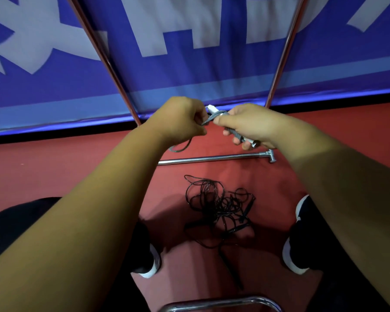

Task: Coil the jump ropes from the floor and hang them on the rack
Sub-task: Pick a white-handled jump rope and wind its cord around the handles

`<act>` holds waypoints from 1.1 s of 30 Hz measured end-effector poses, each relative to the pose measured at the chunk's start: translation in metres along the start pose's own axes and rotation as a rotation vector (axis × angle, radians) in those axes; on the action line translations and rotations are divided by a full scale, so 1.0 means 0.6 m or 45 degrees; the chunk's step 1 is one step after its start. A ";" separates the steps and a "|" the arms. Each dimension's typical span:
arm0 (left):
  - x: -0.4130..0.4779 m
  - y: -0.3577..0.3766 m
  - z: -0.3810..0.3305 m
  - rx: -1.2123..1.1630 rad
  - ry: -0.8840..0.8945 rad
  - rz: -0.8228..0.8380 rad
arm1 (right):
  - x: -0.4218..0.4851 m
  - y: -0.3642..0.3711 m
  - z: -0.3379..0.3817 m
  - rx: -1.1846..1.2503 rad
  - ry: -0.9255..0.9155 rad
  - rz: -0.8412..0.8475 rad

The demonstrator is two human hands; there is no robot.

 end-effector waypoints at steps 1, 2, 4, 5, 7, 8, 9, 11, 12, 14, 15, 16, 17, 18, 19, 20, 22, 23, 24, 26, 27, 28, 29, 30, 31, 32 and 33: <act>-0.001 0.004 0.003 0.016 -0.047 -0.005 | 0.000 0.003 0.004 0.014 -0.027 -0.004; -0.002 0.009 0.008 -0.002 -0.103 -0.010 | 0.000 0.005 0.007 0.015 -0.047 -0.014; -0.002 0.021 0.019 -0.202 -0.258 -0.012 | 0.000 0.005 0.013 0.020 -0.067 -0.036; -0.004 0.027 0.022 -0.359 -0.349 -0.012 | -0.001 0.005 0.015 0.022 -0.072 -0.042; -0.009 0.030 0.022 -0.676 -0.470 -0.049 | -0.002 0.004 0.017 0.004 -0.076 -0.047; -0.011 0.027 0.019 -0.838 -0.494 -0.077 | -0.003 0.003 0.017 -0.010 -0.072 -0.052; -0.010 0.023 0.018 -1.004 -0.491 -0.090 | -0.004 0.001 0.017 -0.023 -0.065 -0.059; -0.009 0.013 0.013 -1.305 -0.441 -0.030 | -0.007 -0.003 0.017 -0.051 -0.051 -0.079; -0.009 0.008 0.010 -1.405 -0.418 0.034 | -0.008 -0.005 0.017 -0.067 -0.050 -0.099; -0.010 0.002 0.003 -1.501 -0.423 0.172 | -0.010 -0.011 0.018 -0.122 -0.053 -0.161; -0.012 0.000 -0.001 -1.512 -0.437 0.239 | -0.010 -0.015 0.018 -0.158 -0.053 -0.191; -0.015 0.000 -0.005 -1.496 -0.444 0.304 | -0.010 -0.018 0.017 -0.186 -0.054 -0.216; -0.019 0.001 -0.007 -1.462 -0.446 0.369 | -0.009 -0.021 0.017 -0.192 -0.054 -0.230; -0.023 0.003 -0.008 -1.409 -0.447 0.422 | -0.009 -0.023 0.016 -0.179 -0.054 -0.237; -0.025 0.005 -0.006 -1.337 -0.448 0.455 | -0.009 -0.023 0.016 -0.161 -0.056 -0.236; -0.027 0.007 -0.004 -1.236 -0.452 0.455 | -0.009 -0.022 0.015 -0.139 -0.057 -0.228; -0.021 0.006 0.006 -0.973 -0.457 0.322 | -0.009 -0.016 0.015 -0.069 -0.051 -0.189; -0.018 0.003 0.010 -0.819 -0.453 0.215 | -0.010 -0.014 0.015 -0.024 -0.043 -0.163; -0.013 -0.001 0.015 -0.659 -0.445 0.101 | -0.010 -0.011 0.015 0.027 -0.035 -0.133; -0.004 -0.007 0.022 -0.349 -0.399 -0.110 | -0.009 -0.005 0.015 0.144 -0.021 -0.070; -0.001 -0.009 0.025 -0.235 -0.362 -0.208 | -0.009 -0.002 0.015 0.203 -0.016 -0.044; 0.000 -0.011 0.028 -0.168 -0.329 -0.307 | -0.009 0.002 0.017 0.258 -0.016 -0.024; 0.000 -0.013 0.030 -0.147 -0.300 -0.397 | -0.009 0.005 0.019 0.307 -0.016 -0.011; 0.001 -0.017 0.032 -0.151 -0.266 -0.474 | -0.009 0.007 0.022 0.347 -0.013 -0.009; 0.000 -0.020 0.031 -0.155 -0.223 -0.529 | -0.009 0.007 0.024 0.375 -0.005 -0.016; -0.001 -0.022 0.027 -0.150 -0.179 -0.561 | -0.008 0.006 0.025 0.400 0.009 -0.026; -0.001 -0.023 0.021 -0.150 -0.127 -0.577 | -0.007 0.004 0.026 0.439 0.032 -0.028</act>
Point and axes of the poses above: each hand's wrist, its own x-axis towards the middle knuckle, its own y-axis out of the palm, z = x × y, the point moved 4 cm from there along x, towards the middle knuckle, and after that the axes turned 15 degrees about -x, right-handed, at the moved point
